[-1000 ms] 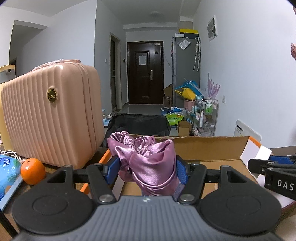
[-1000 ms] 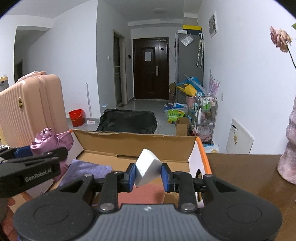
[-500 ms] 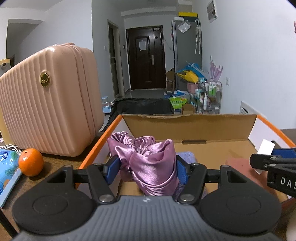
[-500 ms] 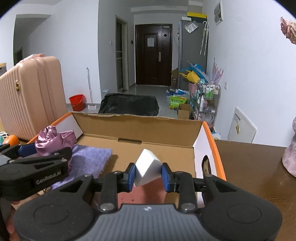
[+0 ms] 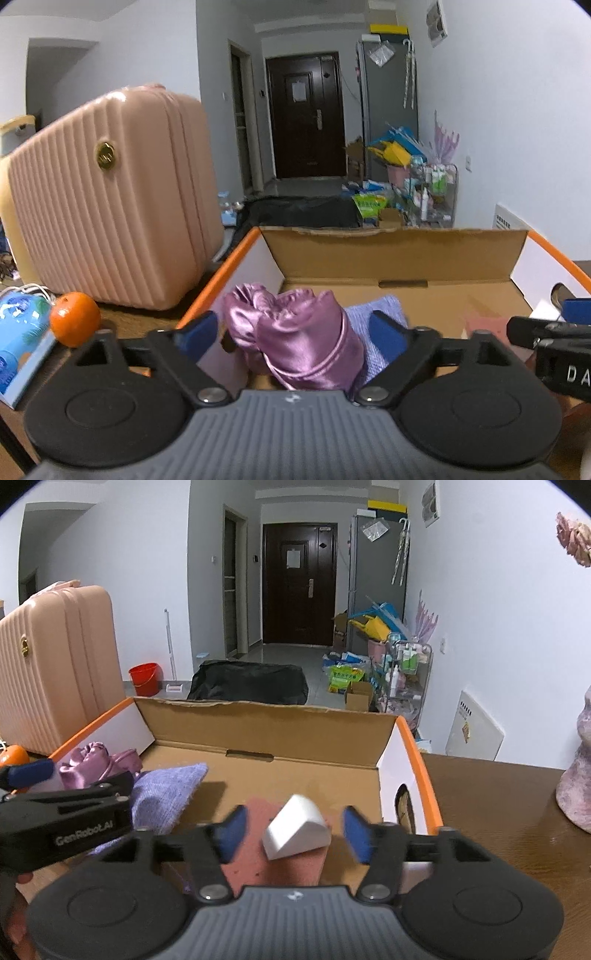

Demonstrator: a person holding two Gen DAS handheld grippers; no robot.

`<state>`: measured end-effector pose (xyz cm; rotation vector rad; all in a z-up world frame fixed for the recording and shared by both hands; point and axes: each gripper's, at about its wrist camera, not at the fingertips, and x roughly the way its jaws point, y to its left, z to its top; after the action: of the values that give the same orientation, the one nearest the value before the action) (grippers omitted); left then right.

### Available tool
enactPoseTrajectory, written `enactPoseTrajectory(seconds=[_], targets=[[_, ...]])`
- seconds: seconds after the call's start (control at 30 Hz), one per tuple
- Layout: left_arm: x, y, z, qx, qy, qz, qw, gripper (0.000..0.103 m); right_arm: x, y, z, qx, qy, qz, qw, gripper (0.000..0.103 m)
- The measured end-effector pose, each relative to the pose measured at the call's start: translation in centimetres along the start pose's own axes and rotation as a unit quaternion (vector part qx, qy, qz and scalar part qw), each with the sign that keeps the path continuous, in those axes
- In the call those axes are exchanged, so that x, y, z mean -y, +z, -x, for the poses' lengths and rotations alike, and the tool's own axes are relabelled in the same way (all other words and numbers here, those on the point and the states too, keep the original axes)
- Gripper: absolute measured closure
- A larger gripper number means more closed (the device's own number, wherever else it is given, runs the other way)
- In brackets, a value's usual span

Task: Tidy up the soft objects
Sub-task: 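Lower both grippers into the box and open them to release scrunchie and foam, then withdraw both tools from the box back toward the plush toys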

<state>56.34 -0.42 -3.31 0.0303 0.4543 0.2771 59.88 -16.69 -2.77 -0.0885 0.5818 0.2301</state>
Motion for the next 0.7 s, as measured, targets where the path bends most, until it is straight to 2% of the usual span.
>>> enactPoseTrajectory(seconds=[0.03, 0.07, 0.13, 0.23, 0.53, 0.7], targets=[[0.0, 0.0, 0.2, 0.007, 0.003, 0.000, 1.0000, 0.000, 0.0, 0.0, 0.1, 0.004, -0.001, 0.000, 1.000, 0.028], [0.0, 0.1, 0.4, 0.013, 0.005, -0.001, 0.9999, 0.000, 0.0, 0.0, 0.2, 0.007, -0.001, 0.000, 1.000, 0.025], [0.1, 0.1, 0.7, 0.021, 0.008, -0.003, 0.9997, 0.000, 0.0, 0.0, 0.3, 0.010, -0.006, 0.001, 1.000, 0.010], [0.0, 0.2, 0.7, 0.022, 0.008, -0.001, 0.9997, 0.000, 0.1, 0.0, 0.4, 0.011, -0.007, -0.003, 1.000, 0.000], [-0.1, 0.2, 0.9, 0.021, 0.011, 0.003, 0.9997, 0.000, 0.2, 0.0, 0.5, 0.009, -0.011, -0.008, 1.000, 0.000], [-0.5, 0.4, 1.4, 0.029, 0.008, 0.011, 0.9995, 0.000, 0.6, 0.1, 1.4, 0.025, -0.021, -0.012, 0.999, 0.000]])
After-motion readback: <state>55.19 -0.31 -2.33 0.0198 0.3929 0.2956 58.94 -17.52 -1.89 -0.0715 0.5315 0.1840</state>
